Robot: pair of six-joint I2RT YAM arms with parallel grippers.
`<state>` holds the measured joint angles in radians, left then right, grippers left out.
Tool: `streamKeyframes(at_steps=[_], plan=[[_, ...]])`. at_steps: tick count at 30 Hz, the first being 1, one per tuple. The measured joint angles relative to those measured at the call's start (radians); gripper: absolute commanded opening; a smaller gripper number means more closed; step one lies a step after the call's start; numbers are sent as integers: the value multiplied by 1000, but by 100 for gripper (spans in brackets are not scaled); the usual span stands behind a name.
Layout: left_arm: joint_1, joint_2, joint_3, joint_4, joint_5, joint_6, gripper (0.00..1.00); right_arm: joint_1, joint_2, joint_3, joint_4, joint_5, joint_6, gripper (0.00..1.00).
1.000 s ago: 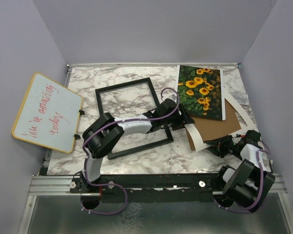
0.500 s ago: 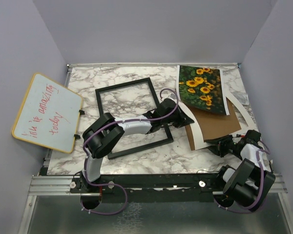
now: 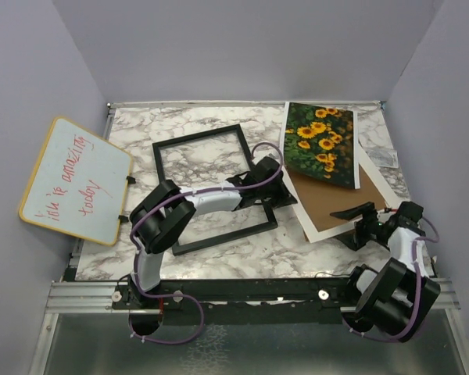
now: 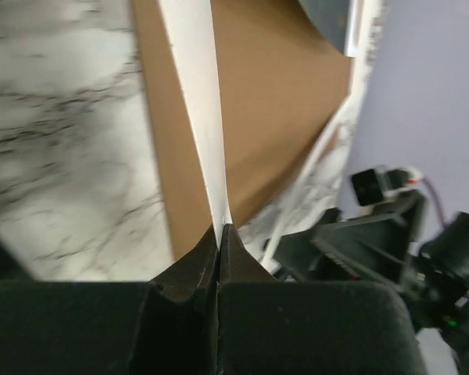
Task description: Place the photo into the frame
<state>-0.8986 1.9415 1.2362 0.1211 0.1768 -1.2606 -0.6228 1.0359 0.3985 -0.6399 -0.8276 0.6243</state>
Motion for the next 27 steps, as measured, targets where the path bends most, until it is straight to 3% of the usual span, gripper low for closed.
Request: streamKeyframes(at_steps=[7,18,27], plan=[[48,-121,35,-349,-41,150,0,0,-58,78,-23,63,-15,77],[169,-411,49,-645,-116,360,0,26,-60,168,-40,128,-65,77],[278,-451,283,-832,-134,640,0,135,-56,243,-19,130,-103,78]])
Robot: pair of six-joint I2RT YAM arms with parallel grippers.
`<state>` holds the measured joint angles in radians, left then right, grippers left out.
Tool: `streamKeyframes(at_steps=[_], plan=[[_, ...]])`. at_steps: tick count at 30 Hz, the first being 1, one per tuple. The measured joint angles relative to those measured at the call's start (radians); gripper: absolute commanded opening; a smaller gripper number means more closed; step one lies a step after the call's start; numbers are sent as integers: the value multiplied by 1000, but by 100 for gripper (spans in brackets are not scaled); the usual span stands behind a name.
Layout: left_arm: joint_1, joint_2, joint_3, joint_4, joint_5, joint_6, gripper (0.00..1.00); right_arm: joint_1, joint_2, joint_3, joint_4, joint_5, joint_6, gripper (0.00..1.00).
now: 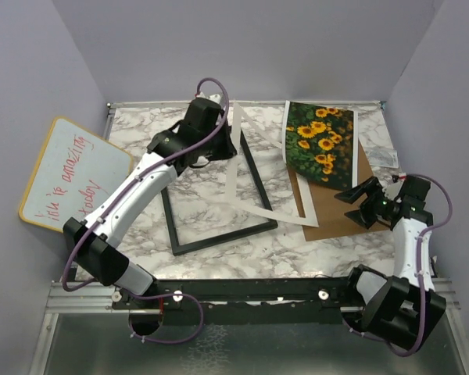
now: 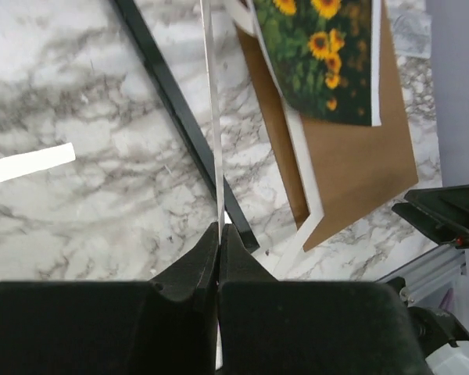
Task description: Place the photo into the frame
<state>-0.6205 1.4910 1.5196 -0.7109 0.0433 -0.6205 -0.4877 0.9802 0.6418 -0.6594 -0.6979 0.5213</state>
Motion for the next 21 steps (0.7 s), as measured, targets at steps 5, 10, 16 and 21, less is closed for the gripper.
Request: streamKeyframes(at_steps=[5,10,16,21], plan=[[43,-1,200,-52,-7,143,0,54,-38,20,60,-19,10,81],[87,-1,337,-104,-40,262,0,97,-90,51,155,-45,43,83],[101,-2,409,-127,-60,375,0,140,-99,105,304,-76,93,83],[101,-4,423,-129,-58,448,0,304,32,254,416,-47,91,83]])
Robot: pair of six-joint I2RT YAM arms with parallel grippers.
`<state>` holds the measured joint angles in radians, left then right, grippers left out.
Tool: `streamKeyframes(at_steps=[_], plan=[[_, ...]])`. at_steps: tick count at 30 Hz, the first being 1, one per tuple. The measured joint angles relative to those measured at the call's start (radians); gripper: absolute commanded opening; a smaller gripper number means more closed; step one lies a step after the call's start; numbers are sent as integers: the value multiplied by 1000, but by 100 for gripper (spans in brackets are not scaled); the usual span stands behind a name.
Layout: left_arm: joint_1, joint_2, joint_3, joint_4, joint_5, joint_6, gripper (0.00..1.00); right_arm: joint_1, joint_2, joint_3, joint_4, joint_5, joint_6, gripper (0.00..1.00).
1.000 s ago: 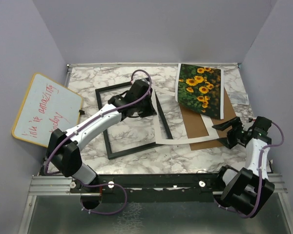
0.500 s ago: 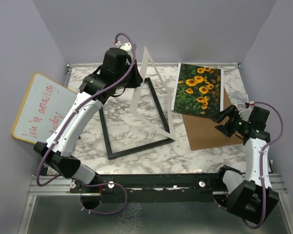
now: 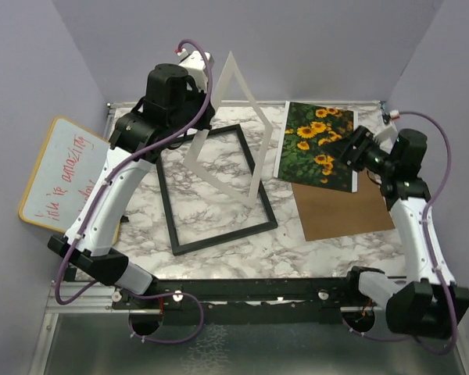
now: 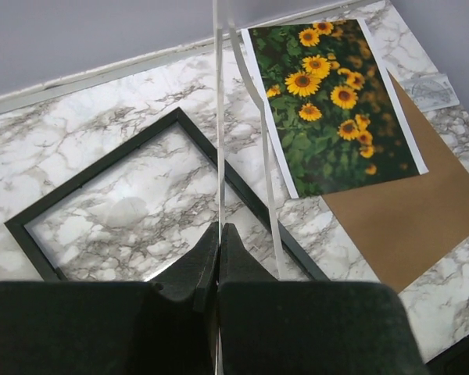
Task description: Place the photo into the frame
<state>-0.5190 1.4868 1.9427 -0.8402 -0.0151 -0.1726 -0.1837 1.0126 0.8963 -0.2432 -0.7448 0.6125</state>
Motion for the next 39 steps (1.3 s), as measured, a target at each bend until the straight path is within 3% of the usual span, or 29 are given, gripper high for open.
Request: streamKeyframes(at_steps=[6,12,22,32,39], plan=[[0,-11,2,16,8,103,0,186,290,266,134,13,-75,83],[0,-43,-18,63,71,198,0,257,540,513,267,-45,-164,84],[0,-171,-89,127,242,313,0,294,665,579,651,-277,-282,84],[0,-187,-89,193,290,328,0,297,748,650,889,-486,-281,83],[0,-187,-89,196,303,355,0,309,776,649,941,-572,-254,82]])
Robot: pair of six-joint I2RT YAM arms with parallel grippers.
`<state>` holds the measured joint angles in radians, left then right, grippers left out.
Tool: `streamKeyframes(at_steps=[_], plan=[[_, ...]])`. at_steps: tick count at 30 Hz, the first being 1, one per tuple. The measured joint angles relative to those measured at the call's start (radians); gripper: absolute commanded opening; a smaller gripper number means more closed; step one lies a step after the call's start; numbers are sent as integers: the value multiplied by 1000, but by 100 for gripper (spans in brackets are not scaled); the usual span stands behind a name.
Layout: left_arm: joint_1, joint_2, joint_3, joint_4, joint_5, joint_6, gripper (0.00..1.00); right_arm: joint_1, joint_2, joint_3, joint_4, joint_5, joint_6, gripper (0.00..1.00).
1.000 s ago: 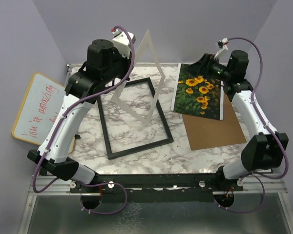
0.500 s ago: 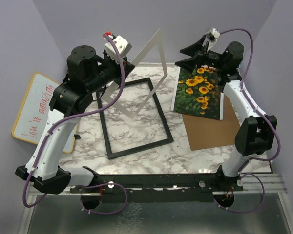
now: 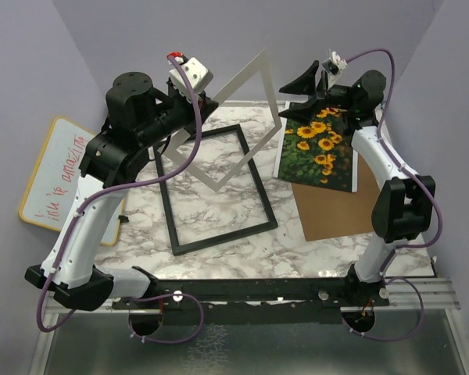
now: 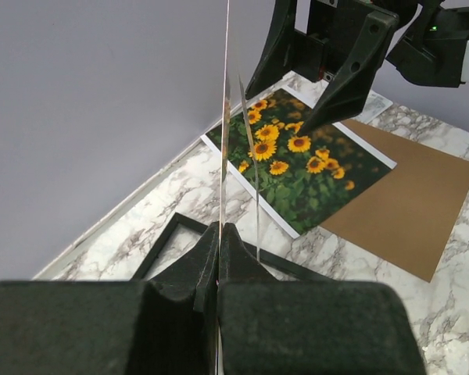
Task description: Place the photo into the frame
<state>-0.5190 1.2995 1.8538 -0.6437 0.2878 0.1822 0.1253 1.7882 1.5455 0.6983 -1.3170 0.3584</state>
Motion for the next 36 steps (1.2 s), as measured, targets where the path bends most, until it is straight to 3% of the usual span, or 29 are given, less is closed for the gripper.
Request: streamKeyframes(at_steps=[8,20,25,28,33,36], plan=[[0,0,-5,14,23,15,0,47,10,2,-39,-43,-50,83],[0,-2,-26,19,30,40,0,58,54,-10,26,248,-42,83],[0,-2,-26,19,30,40,0,58,72,19,72,101,8,79],[0,-1,-25,22,17,31,0,58,77,26,95,-37,56,71],[0,18,-13,33,-34,2,0,59,76,3,128,-163,122,40],[0,32,-13,38,-98,-11,0,59,76,-25,141,-192,152,29]])
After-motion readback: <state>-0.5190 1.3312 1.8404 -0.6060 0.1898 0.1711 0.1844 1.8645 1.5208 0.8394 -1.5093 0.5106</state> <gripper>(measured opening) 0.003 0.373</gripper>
